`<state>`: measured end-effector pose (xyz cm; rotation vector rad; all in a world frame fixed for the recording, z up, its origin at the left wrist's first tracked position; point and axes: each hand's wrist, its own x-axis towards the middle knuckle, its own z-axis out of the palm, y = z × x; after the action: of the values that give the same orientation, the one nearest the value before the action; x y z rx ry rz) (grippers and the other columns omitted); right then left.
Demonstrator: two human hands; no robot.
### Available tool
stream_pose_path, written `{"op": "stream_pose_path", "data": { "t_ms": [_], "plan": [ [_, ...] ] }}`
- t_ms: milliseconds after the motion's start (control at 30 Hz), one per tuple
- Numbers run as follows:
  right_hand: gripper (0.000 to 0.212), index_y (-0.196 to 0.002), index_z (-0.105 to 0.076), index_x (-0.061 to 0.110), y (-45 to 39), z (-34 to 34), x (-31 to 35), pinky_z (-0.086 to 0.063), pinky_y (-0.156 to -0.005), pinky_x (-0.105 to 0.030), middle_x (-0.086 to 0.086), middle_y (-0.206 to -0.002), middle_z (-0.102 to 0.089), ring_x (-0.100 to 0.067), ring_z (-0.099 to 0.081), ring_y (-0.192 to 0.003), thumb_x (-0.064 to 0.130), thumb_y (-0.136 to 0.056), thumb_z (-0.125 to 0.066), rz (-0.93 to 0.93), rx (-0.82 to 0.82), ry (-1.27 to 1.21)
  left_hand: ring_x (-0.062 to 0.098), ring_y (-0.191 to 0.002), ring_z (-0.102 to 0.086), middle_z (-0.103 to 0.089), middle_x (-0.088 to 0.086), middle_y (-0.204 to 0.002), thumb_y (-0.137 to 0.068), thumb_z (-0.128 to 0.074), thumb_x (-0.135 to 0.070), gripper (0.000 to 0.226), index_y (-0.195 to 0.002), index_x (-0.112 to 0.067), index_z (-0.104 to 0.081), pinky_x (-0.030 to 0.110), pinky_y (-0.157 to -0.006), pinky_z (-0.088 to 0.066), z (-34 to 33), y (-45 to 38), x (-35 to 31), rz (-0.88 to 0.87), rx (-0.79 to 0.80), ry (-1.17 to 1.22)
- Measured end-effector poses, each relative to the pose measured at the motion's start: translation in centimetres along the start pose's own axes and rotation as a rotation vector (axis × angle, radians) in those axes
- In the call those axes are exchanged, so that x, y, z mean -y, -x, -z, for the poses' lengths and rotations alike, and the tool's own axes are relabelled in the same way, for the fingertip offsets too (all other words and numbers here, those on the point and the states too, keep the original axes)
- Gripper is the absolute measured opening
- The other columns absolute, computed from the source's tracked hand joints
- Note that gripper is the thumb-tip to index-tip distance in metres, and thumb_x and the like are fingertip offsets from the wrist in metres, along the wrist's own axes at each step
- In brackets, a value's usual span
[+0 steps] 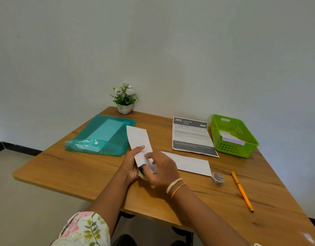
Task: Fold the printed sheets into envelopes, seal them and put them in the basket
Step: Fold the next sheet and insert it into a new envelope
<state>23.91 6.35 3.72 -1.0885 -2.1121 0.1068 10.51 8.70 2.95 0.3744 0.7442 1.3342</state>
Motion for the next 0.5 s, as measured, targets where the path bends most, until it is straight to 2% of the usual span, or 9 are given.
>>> {"op": "stream_pose_path", "data": {
  "t_ms": [67,133,167,233,333,433,500],
  "plan": [
    [0.035,-0.11,-0.065,0.02,0.1,0.8,-0.7,-0.055,-0.071,-0.026,0.003,-0.105,-0.068,-0.01,-0.06,-0.087,0.042,-0.084,-0.056,-0.113,0.002,-0.138,0.032,-0.08,-0.066,-0.066,0.017,-0.086,-0.085,-0.066,-0.019,0.042,-0.123,-0.006,-0.054,0.048,-0.068,-0.058,-0.1,-0.2,-0.2,0.003,0.007,0.02],
    [0.029,-0.108,-0.066,0.02,-0.3,1.7,-2.2,-0.053,-0.076,-0.029,0.002,-0.106,-0.067,-0.012,-0.06,-0.093,0.034,-0.088,-0.052,-0.251,-0.047,-0.139,0.031,-0.075,-0.069,-0.069,0.017,-0.083,-0.089,-0.061,-0.02,0.031,-0.116,-0.006,-0.053,0.047,-0.063,-0.059,-0.5,-0.1,-0.4,0.014,0.014,0.039],
    [0.029,-0.112,-0.065,0.018,-0.7,2.1,-3.2,-0.052,-0.082,-0.031,0.0,-0.111,-0.065,-0.016,-0.06,-0.099,0.03,-0.088,-0.052,-0.329,-0.027,-0.096,0.032,-0.079,-0.069,-0.069,0.019,-0.088,-0.089,-0.061,-0.023,0.032,-0.116,-0.006,-0.052,0.049,-0.066,-0.06,-0.5,-0.1,-0.4,0.044,0.025,0.051],
    [0.046,-0.128,-0.055,0.015,-1.6,3.1,-5.3,-0.046,-0.096,-0.034,-0.007,-0.127,-0.056,-0.024,-0.053,-0.117,0.026,-0.084,-0.058,-0.478,0.16,0.046,0.036,-0.09,-0.068,-0.066,0.023,-0.103,-0.086,-0.065,-0.028,0.043,-0.119,-0.005,-0.049,0.054,-0.077,-0.057,-0.7,-0.2,-0.6,0.101,0.024,0.064],
    [0.076,-0.142,-0.038,0.021,-2.4,4.3,-7.3,-0.043,-0.102,-0.038,-0.01,-0.14,-0.045,-0.029,-0.046,-0.125,0.034,-0.073,-0.068,-0.593,0.485,0.227,0.036,-0.106,-0.064,-0.062,0.024,-0.119,-0.08,-0.07,-0.032,0.059,-0.128,-0.007,-0.045,0.055,-0.091,-0.051,-0.6,-0.8,-1.0,0.127,0.015,0.068],
    [0.074,-0.14,-0.039,0.024,-2.9,4.3,-8.0,-0.044,-0.1,-0.04,-0.009,-0.139,-0.047,-0.029,-0.048,-0.123,0.04,-0.074,-0.068,-0.588,0.595,0.29,0.037,-0.11,-0.062,-0.06,0.023,-0.124,-0.082,-0.069,-0.039,0.061,-0.13,-0.009,-0.044,0.054,-0.091,-0.052,-0.4,-1.5,-1.5,0.125,0.008,0.11],
    [0.08,-0.142,-0.035,0.027,-3.3,4.2,-8.4,-0.042,-0.103,-0.043,-0.008,-0.141,-0.044,-0.029,-0.045,-0.127,0.053,-0.074,-0.067,-0.591,0.623,0.376,0.04,-0.111,-0.061,-0.06,0.024,-0.124,-0.083,-0.066,-0.046,0.063,-0.13,-0.01,-0.045,0.055,-0.092,-0.05,0.1,-2.0,-1.6,0.124,0.007,0.167]
  ]
}}
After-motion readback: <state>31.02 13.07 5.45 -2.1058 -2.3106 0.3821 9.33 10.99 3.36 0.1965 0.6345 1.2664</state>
